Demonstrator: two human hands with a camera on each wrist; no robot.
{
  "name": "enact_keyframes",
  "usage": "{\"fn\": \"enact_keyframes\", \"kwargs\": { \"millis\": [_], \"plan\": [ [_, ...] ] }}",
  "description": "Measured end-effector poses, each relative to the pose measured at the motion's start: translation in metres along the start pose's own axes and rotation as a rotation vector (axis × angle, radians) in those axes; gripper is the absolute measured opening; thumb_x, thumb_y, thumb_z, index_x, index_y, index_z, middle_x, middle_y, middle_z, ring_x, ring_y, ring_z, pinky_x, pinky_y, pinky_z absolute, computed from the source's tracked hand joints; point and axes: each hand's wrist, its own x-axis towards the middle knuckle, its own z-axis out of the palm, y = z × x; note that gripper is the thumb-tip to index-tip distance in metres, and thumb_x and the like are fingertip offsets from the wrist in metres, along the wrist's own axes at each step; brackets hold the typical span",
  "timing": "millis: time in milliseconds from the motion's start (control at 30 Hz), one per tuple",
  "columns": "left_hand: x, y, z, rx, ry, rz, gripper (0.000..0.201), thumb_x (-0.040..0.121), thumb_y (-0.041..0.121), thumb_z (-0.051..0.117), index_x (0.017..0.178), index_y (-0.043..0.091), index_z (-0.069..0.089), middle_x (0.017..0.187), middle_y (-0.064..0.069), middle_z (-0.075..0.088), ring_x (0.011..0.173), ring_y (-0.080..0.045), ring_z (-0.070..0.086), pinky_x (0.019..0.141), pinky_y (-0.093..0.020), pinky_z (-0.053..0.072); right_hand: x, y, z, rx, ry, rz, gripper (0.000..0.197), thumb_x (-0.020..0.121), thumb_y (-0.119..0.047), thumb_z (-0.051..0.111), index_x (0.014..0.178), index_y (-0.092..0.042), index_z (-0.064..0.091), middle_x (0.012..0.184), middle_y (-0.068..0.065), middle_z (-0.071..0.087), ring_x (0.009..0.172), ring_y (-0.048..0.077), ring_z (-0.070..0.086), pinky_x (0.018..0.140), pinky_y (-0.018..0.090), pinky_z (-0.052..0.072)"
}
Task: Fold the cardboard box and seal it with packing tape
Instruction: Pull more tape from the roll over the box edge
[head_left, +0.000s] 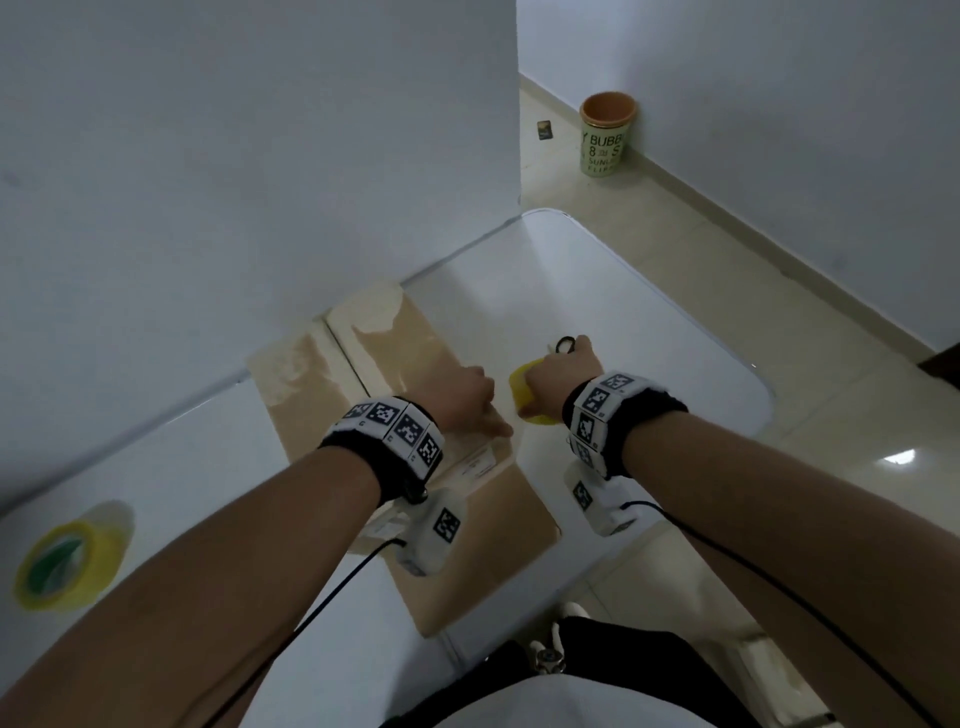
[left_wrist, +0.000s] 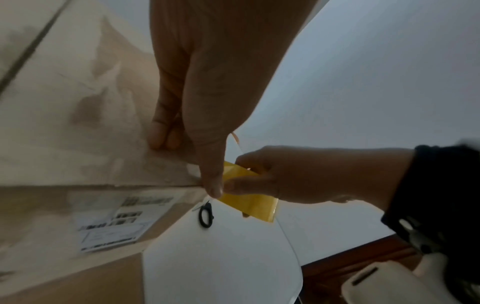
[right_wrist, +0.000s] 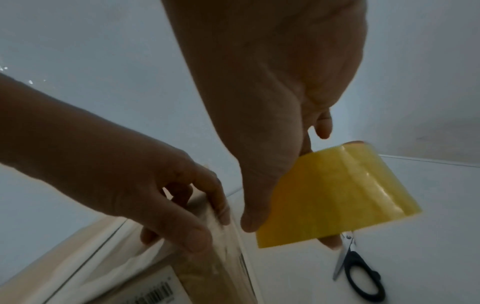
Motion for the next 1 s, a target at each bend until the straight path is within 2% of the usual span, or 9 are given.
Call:
{"fn": "enact_keyframes", "kwargs": {
  "millis": [133,267,467,600,667,733,800,867,1000],
  "plan": [
    [0.002,0.001,0.004,-0.036,0.026,0.017,0.063,0.08,0.061,0.061,0.119,0.011,0.057,0.115,-0.005,0.052,0.098,-0.024,0.056,0.089,-0.04,0.049,-0.003,-0.001,0.008,0.195,-0.108,0.04,0.053,0.092,-0.059,0.04,0.109,-0.014,0.062,0.109,0.007,0.063,0.099,0.026,0.062,0.083,0.036,0.045],
    [0.002,0.007,0.004,-0.061,0.019,0.002,0.058,0.083,0.054,0.06,0.12,0.009,0.053,0.117,-0.007,0.048,0.099,-0.024,0.054,0.089,-0.039,0.048,-0.004,-0.003,0.008,0.328,-0.256,0.061,0.062,0.098,-0.055,0.034,0.119,-0.002,0.059,0.121,0.013,0.061,0.1,0.027,0.059,0.089,0.035,0.045],
    [0.002,0.006,0.004,-0.065,0.022,0.009,0.06,0.084,0.053,0.059,0.124,0.009,0.051,0.122,-0.007,0.046,0.104,-0.024,0.052,0.086,-0.033,0.046,-0.004,0.004,0.017,0.516,-0.349,0.053,0.066,0.099,-0.052,0.029,0.119,0.006,0.055,0.106,0.016,0.056,0.112,0.033,0.059,0.067,0.03,0.044],
    [0.0,0.007,0.002,-0.074,0.021,0.013,0.06,0.084,0.053,0.06,0.124,0.009,0.051,0.123,-0.006,0.046,0.104,-0.023,0.052,0.086,-0.033,0.045,-0.007,0.011,0.018,0.655,-0.344,0.056,0.062,0.096,-0.049,0.045,0.132,0.001,0.047,0.132,0.018,0.052,0.119,0.033,0.055,0.097,0.041,0.048],
    [0.0,0.007,0.002,-0.085,0.018,0.011,0.059,0.085,0.052,0.06,0.124,0.009,0.05,0.123,-0.006,0.045,0.103,-0.022,0.052,0.085,-0.032,0.045,-0.009,0.016,0.015,0.668,-0.383,0.068,0.057,0.09,-0.038,0.06,0.133,-0.003,0.047,0.135,0.016,0.051,0.118,0.033,0.056,0.1,0.045,0.048],
    [-0.002,0.008,0.002,-0.088,0.017,0.01,0.059,0.085,0.052,0.059,0.123,0.008,0.05,0.123,-0.006,0.044,0.103,-0.023,0.052,0.086,-0.033,0.045,-0.012,0.02,0.011,0.591,-0.36,0.058,0.051,0.086,-0.025,0.067,0.128,-0.001,0.05,0.129,0.016,0.053,0.112,0.034,0.059,0.093,0.042,0.052],
    [-0.002,0.008,0.002,-0.083,0.018,0.014,0.058,0.085,0.053,0.059,0.123,0.008,0.05,0.123,-0.007,0.044,0.102,-0.024,0.053,0.087,-0.035,0.046,-0.017,0.023,0.005,0.482,-0.271,0.003,0.035,0.089,-0.021,0.065,0.114,0.001,0.054,0.11,0.014,0.058,0.106,0.033,0.063,0.072,0.029,0.056],
    [-0.002,0.008,0.001,-0.08,0.022,0.022,0.057,0.086,0.052,0.059,0.122,0.008,0.051,0.122,-0.007,0.045,0.1,-0.022,0.052,0.083,-0.033,0.045,-0.018,0.027,-0.001,0.378,-0.172,-0.056,0.023,0.093,-0.017,0.059,0.107,0.0,0.055,0.093,0.01,0.055,0.096,0.028,0.063,0.051,0.02,0.042],
    [-0.004,0.008,0.0,-0.092,0.022,0.038,0.057,0.086,0.051,0.06,0.121,0.007,0.052,0.122,-0.006,0.045,0.093,-0.018,0.048,0.077,-0.028,0.038,-0.009,0.027,-0.005,0.272,-0.061,-0.084,0.034,0.096,-0.016,0.048,0.128,-0.007,0.056,0.122,0.01,0.059,0.104,0.028,0.059,0.073,0.026,0.043]
  ]
}}
